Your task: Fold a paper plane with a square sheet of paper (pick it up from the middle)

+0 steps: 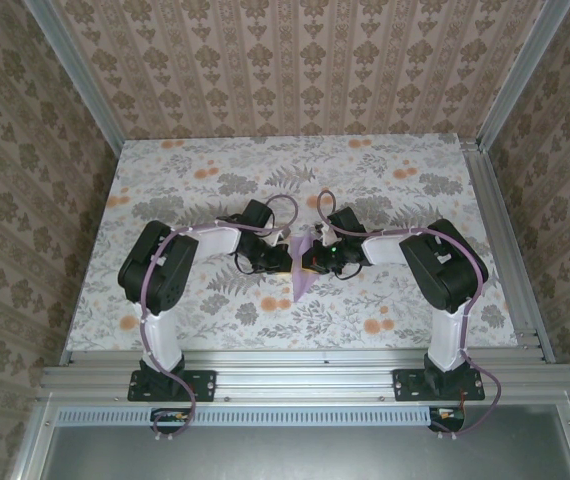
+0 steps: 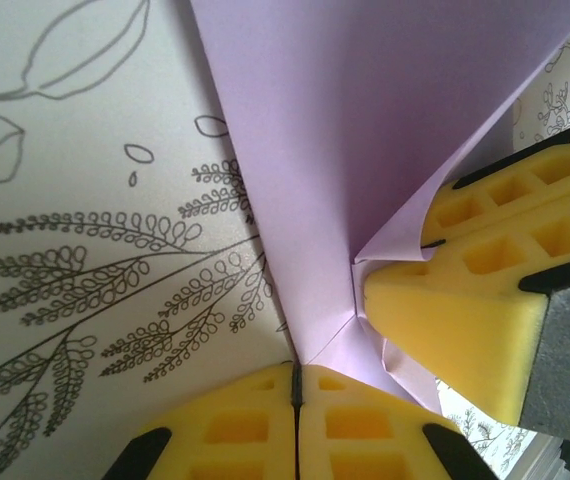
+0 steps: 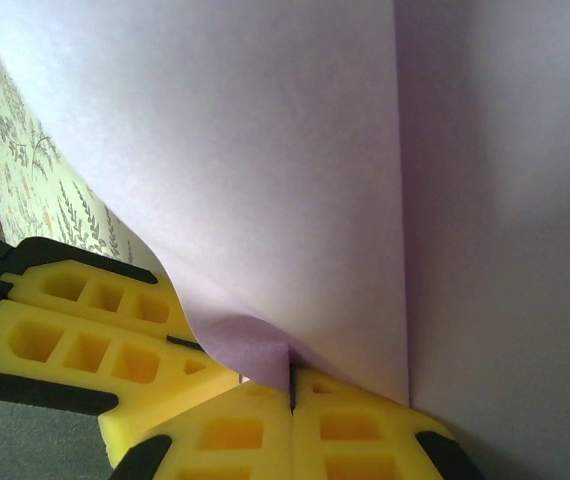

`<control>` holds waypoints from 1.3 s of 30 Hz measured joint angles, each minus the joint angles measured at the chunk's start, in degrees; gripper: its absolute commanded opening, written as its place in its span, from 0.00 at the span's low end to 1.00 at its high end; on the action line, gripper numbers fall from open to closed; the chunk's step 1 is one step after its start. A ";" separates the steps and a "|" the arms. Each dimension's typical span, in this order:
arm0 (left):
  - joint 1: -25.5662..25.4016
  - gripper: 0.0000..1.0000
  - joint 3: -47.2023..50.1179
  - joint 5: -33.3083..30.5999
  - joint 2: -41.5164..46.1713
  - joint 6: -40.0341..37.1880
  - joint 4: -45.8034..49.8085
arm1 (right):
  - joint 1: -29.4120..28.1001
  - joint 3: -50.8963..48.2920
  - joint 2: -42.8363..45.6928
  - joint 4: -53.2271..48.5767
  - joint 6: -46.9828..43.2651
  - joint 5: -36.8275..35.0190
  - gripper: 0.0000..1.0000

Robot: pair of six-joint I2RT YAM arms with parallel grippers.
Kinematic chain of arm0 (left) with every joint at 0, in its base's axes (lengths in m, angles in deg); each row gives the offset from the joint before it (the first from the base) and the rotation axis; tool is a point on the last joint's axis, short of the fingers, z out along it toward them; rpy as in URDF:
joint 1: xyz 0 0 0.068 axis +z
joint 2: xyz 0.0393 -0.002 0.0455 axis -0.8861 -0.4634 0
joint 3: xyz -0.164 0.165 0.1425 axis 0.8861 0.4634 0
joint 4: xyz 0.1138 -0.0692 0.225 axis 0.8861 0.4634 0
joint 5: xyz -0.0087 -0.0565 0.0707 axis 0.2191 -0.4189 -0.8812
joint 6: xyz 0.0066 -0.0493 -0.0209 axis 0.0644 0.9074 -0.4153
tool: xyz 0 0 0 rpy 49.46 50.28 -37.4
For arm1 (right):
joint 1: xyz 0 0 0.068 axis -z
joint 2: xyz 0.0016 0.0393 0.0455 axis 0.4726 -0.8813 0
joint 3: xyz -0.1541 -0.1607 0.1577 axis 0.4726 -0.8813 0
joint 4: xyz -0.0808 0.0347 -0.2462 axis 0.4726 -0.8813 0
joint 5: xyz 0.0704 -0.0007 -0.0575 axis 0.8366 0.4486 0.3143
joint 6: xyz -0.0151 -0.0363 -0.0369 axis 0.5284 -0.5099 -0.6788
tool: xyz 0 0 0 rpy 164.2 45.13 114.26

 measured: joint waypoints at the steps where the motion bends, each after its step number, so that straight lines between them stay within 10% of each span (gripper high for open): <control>1: -0.04 0.05 -0.26 -0.04 -0.15 -0.02 0.42 | 0.00 0.00 0.02 0.02 0.11 0.02 0.08; 39: -0.04 0.00 -2.21 0.31 -1.42 -1.92 3.13 | -1.36 0.81 1.97 0.26 4.42 1.38 0.08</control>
